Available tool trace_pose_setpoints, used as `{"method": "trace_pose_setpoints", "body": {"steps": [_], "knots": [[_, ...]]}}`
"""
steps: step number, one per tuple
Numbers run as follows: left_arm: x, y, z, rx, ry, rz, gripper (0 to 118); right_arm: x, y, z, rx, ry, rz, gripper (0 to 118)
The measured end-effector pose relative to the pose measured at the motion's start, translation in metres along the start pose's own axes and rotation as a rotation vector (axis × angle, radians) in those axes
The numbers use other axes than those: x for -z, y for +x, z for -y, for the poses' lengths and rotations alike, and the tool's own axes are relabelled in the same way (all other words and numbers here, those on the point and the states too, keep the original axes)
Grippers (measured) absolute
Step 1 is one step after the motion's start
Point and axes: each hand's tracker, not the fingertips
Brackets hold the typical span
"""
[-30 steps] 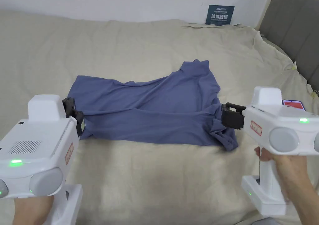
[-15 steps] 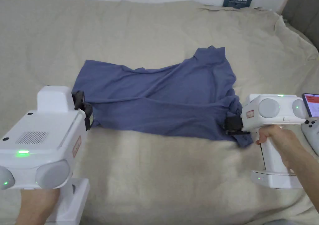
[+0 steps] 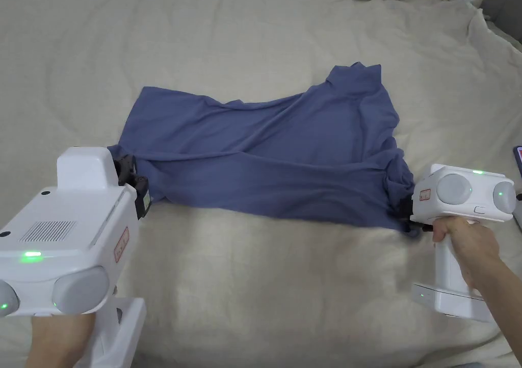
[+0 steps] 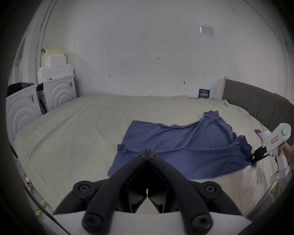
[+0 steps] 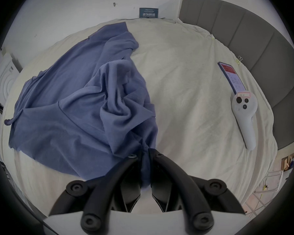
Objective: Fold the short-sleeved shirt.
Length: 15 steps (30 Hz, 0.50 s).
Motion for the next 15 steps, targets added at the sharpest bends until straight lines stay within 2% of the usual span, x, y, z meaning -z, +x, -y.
{"method": "trace_pose_setpoints", "body": {"steps": [4,5,6,10,11,12,15], "knots": [[0.0,-0.001,0.0,-0.025,-0.005,0.011,0,-0.009,0.006,0.0,-0.001,0.016,-0.019,6],[0.001,-0.002,-0.002,-0.038,-0.009,0.019,4,-0.011,0.008,0.0,0.008,0.018,-0.029,6],[0.002,-0.003,-0.003,-0.054,-0.02,0.032,13,-0.014,0.01,0.0,0.013,0.025,-0.035,6],[0.014,-0.012,-0.015,-0.094,-0.108,0.073,91,-0.023,0.014,0.001,0.022,0.042,-0.053,6],[0.019,-0.014,-0.018,-0.101,-0.136,0.079,102,-0.025,0.015,0.0,0.025,0.047,-0.056,6],[0.026,-0.017,-0.022,-0.11,-0.167,0.076,109,-0.027,0.015,0.0,0.027,0.051,-0.059,6],[0.049,-0.029,-0.032,-0.13,-0.254,0.092,112,-0.029,0.014,0.001,0.027,0.06,-0.065,6]]}}
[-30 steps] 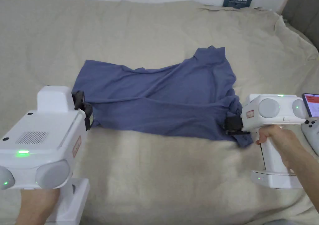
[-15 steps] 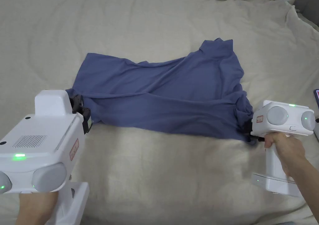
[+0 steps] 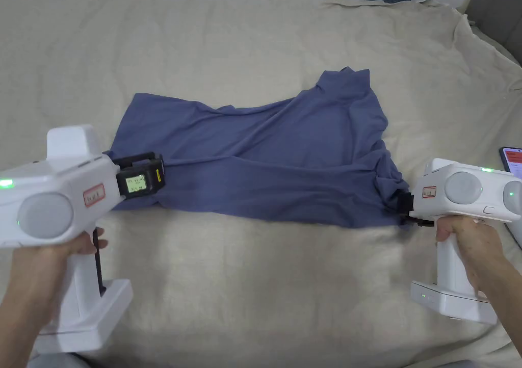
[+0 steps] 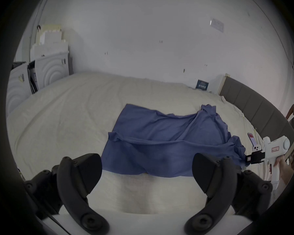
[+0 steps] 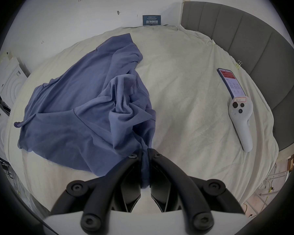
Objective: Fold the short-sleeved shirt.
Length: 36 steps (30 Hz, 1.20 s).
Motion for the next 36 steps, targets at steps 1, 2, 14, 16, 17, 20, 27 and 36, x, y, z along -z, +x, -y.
{"method": "trace_pose_setpoints", "body": {"steps": [1,2,14,16,17,20,27,36], "knots": [[0.008,-0.005,-0.006,-0.01,-0.029,-0.009,112,-0.001,0.0,0.0,-0.001,0.004,-0.002,6],[0.016,-0.009,-0.011,-0.022,-0.057,-0.016,112,0.0,-0.001,0.001,-0.003,0.005,-0.002,6],[0.119,-0.064,-0.013,-0.042,-0.432,-0.176,105,0.005,-0.004,0.002,-0.018,-0.001,-0.002,6],[0.126,-0.067,-0.007,-0.04,-0.447,-0.183,94,0.007,-0.004,0.002,-0.014,-0.006,-0.001,6],[0.129,-0.068,-0.005,-0.044,-0.46,-0.186,90,0.008,-0.005,0.002,-0.015,-0.007,-0.001,6],[0.135,-0.068,0.001,-0.065,-0.486,-0.17,67,0.01,-0.007,0.002,-0.031,-0.012,0.006,6],[0.13,-0.053,0.004,0.028,-0.455,-0.157,3,0.011,-0.01,0.004,-0.036,-0.018,0.007,6],[0.088,-0.072,-0.019,-0.086,-0.314,-0.105,2,-0.028,0.002,-0.005,-0.035,0.052,-0.041,6]]}}
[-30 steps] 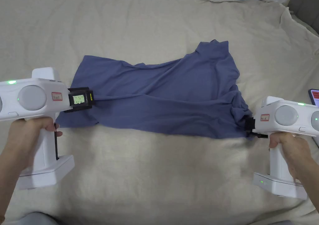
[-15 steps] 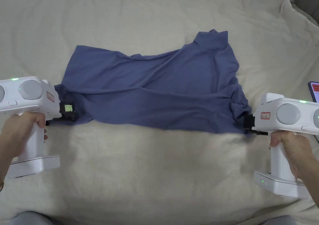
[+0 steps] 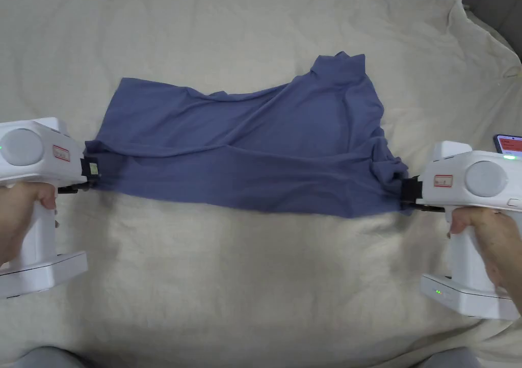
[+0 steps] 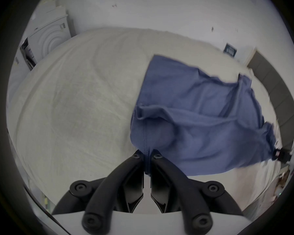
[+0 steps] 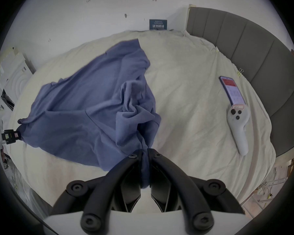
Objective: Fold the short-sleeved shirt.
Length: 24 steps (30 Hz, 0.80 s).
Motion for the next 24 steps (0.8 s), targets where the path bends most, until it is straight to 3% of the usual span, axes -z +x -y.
{"method": "trace_pose_setpoints", "body": {"steps": [7,13,24], "knots": [[-0.058,-0.023,0.007,-0.033,0.089,0.049,2,-0.059,0.019,0.005,0.005,0.088,-0.033,6],[-0.094,-0.041,0.056,-0.063,0.126,0.078,2,-0.092,0.034,0.048,0.034,0.121,-0.071,6],[-0.053,-0.053,0.151,-0.114,-0.04,0.002,3,-0.05,0.045,0.128,0.093,-0.051,-0.048,6]]}}
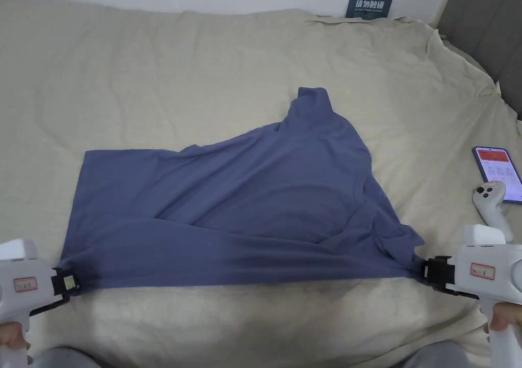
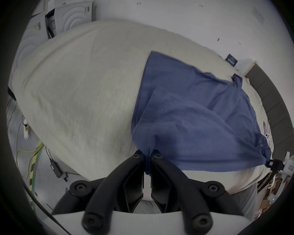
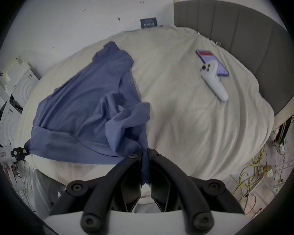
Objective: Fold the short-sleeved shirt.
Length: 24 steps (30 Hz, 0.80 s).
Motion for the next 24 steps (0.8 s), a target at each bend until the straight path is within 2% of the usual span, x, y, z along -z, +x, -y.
{"method": "trace_pose_setpoints", "body": {"steps": [2,3,5,6,7,8,9,10,13,17,24], "knots": [[0.0,0.001,0.002,0.001,0.012,-0.025,13,0.003,0.002,0.002,0.017,-0.002,-0.005,6],[-0.002,0.002,0.002,0.014,0.015,-0.048,26,0.002,0.003,0.002,0.03,-0.002,-0.011,7],[-0.008,-0.002,-0.002,0.042,0.03,-0.101,70,-0.002,0.003,-0.001,0.028,-0.003,-0.011,17],[-0.015,-0.006,-0.005,0.04,0.045,-0.103,87,-0.007,0.002,-0.003,0.01,-0.004,-0.001,32],[-0.024,-0.008,-0.009,0.028,0.082,-0.109,103,-0.012,0.001,-0.006,-0.02,0.0,0.013,60],[-0.032,-0.011,-0.014,0.014,0.117,-0.114,108,-0.018,0.0,-0.009,-0.053,0.025,0.031,81],[-0.044,-0.013,-0.021,0.0,0.156,-0.116,110,-0.027,-0.002,-0.013,-0.083,0.054,0.048,95],[-0.054,-0.013,-0.027,-0.01,0.198,-0.114,110,-0.037,-0.004,-0.018,-0.106,0.084,0.059,98],[-0.087,-0.002,-0.043,0.0,0.349,-0.092,110,-0.065,-0.014,-0.035,-0.144,0.206,0.089,98],[-0.118,0.034,-0.054,0.077,0.521,-0.068,113,-0.097,-0.035,-0.049,-0.133,0.388,0.047,98],[-0.118,0.095,-0.041,0.25,0.719,-0.064,111,-0.119,-0.078,-0.044,-0.173,0.656,0.047,98]]}}
